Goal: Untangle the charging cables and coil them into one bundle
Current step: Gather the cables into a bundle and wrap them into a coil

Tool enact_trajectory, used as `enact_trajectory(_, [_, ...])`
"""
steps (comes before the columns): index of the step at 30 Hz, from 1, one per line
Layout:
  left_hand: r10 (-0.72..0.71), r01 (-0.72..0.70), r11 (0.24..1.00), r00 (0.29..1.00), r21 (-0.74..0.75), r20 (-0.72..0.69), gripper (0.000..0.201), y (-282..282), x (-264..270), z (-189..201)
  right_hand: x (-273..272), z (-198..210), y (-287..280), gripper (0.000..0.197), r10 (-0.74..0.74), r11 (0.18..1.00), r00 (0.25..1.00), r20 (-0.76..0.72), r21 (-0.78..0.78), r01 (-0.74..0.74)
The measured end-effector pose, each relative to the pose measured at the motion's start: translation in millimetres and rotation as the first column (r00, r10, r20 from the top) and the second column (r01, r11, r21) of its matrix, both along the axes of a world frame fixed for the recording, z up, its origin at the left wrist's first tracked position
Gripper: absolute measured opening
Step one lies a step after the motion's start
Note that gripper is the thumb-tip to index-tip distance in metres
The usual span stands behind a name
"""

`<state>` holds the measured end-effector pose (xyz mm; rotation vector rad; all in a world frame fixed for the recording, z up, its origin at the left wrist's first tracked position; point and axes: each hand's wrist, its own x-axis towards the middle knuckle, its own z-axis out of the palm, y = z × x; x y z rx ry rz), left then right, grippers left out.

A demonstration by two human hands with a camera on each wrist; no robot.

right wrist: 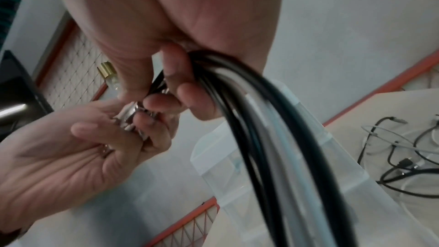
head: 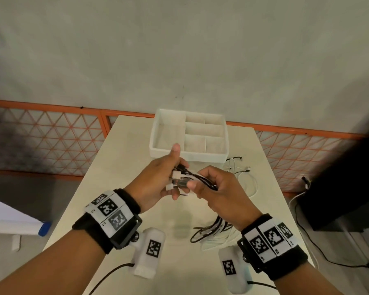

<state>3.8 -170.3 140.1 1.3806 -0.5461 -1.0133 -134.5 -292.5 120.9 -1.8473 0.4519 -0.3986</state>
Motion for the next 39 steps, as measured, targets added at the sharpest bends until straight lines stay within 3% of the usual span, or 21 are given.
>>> enact_trajectory(3, [-0.001, -0.016, 0.997, 0.975, -0.073, -0.222, 0.06, 1.7, 2.8, 3.4, -3.6, 3.8, -0.6, 0.012, -0.011, 0.996, 0.998, 0.059, 0.094, 0.006])
enact_trajectory(5, [-0.011, -0.004, 0.998, 0.971, -0.064, -0.237, 0.058, 1.8, 0.2, 2.7, -5.1, 4.2, -1.5, 0.014, 0.021, 0.998, 0.999, 0.034, 0.06, -0.023])
enact_trajectory(8, [-0.007, 0.009, 1.0, 0.985, 0.01, -0.171, 0.052, -1.5, -6.2, 2.4, -3.9, 6.3, -0.1, 0.016, 0.067, 0.997, 0.997, -0.031, 0.053, -0.065])
enact_trajectory(11, [-0.097, 0.104, 0.993, 0.99, 0.063, -0.103, 0.049, -3.9, -12.8, 6.1, -2.6, 9.3, 2.5, 0.016, 0.101, 0.989, 0.993, -0.067, 0.12, -0.092])
enact_trajectory(14, [-0.172, 0.176, 0.981, 0.983, 0.082, -0.064, 0.054, -5.1, -16.8, 8.4, -1.4, 10.3, 6.8, 0.026, 0.11, 0.987, 0.992, -0.065, 0.128, -0.101])
enact_trajectory(17, [-0.146, 0.149, 0.984, 0.988, 0.095, -0.047, 0.058, -6.5, -15.6, 5.9, 1.4, 11.2, 10.1, 0.034, 0.092, 0.99, 0.994, -0.061, 0.116, -0.084])
enact_trajectory(21, [-0.093, 0.098, 0.994, 0.991, 0.043, -0.099, 0.05, -6.2, -14.3, 0.5, 1.4, 4.6, 9.0, 0.04, 0.087, 0.994, 0.99, -0.106, -0.061, -0.094])
enact_trajectory(24, [-0.08, 0.075, 0.994, 0.995, 0.077, 0.06, 0.054, -9.9, -19.7, -5.1, 1.4, 3.9, 12.4, 0.034, 0.165, 0.955, 0.974, -0.156, -0.223, -0.197])
enact_trajectory(26, [-0.009, -0.003, 0.998, 0.986, 0.069, 0.169, 0.052, -13.7, -23.2, -10.4, 2.4, 7.0, 15.4, 0.025, 0.192, 0.944, 0.968, -0.16, -0.24, -0.226])
enact_trajectory(31, [0.198, -0.204, 0.979, 0.955, 0.004, 0.22, 0.025, -17.9, -21.5, -12.9, 1.3, 4.6, 15.1, 0.031, 0.073, 0.997, 0.997, -0.027, -0.023, -0.074])
enact_trajectory(33, [0.246, -0.254, 0.967, 0.955, 0.032, 0.168, 0.024, -18.2, -19.8, -12.4, 1.6, 3.4, 12.9, 0.02, -0.013, 1.0, 1.0, 0.012, 0.014, 0.013])
enact_trajectory(35, [0.23, -0.24, 0.968, 0.965, 0.07, 0.129, 0.023, -18.8, -19.6, -11.4, 2.4, 4.6, 10.7, 0.009, -0.067, 0.998, 0.997, 0.039, -0.017, 0.067])
enact_trajectory(39, [0.09, -0.102, 0.988, 0.99, 0.115, 0.104, 0.019, -17.5, -21.9, -5.5, 3.3, 8.3, 12.8, 0.015, -0.105, 0.99, 0.992, 0.074, -0.085, 0.111])
